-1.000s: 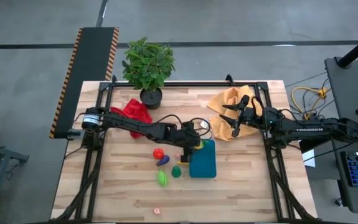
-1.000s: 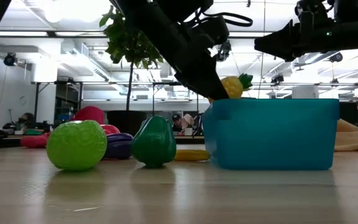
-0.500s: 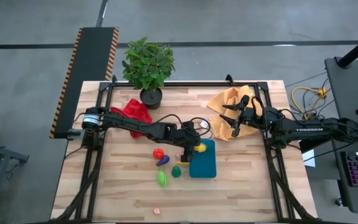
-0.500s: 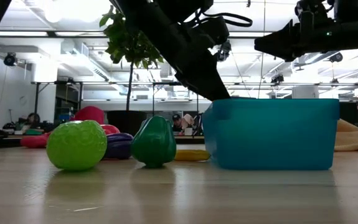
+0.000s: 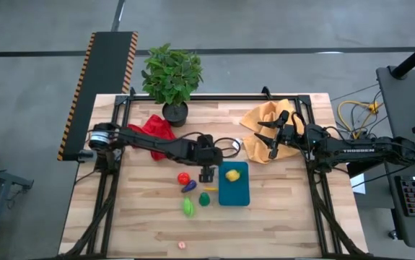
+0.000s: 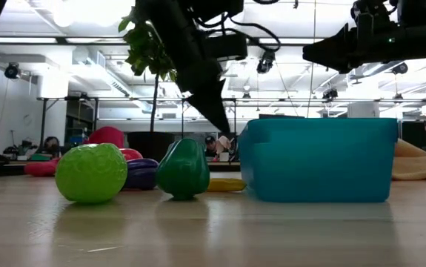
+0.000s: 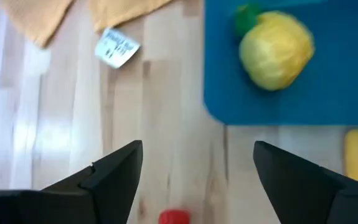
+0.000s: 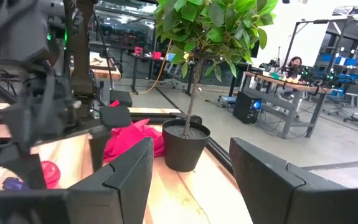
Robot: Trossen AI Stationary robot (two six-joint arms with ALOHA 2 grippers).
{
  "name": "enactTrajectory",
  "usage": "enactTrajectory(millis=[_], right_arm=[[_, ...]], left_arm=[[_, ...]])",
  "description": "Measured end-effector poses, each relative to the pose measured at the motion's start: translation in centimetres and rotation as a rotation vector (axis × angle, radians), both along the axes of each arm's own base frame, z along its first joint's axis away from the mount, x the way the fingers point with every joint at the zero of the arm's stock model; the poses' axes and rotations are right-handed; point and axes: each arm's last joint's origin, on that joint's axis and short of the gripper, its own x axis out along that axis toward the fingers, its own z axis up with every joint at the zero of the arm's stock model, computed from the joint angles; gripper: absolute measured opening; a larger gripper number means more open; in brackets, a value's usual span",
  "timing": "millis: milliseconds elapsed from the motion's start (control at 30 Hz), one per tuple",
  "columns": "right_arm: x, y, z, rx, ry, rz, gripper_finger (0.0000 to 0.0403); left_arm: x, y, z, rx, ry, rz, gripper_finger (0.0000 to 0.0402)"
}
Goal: Pick and placing Produce into tupperware
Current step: Put the red raspberry into the blue bin
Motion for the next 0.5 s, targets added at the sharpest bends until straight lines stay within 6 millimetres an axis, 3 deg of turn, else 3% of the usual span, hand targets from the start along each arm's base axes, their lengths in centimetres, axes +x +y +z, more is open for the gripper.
enactTrajectory(millis=[500], right_arm=[[0.0, 0.0, -0.1, -0.010, 0.013, -0.001, 0.0206]], left_arm=[[-1.6, 2.6, -2.3, -0.040, 0.188, 0.041, 0.0290]])
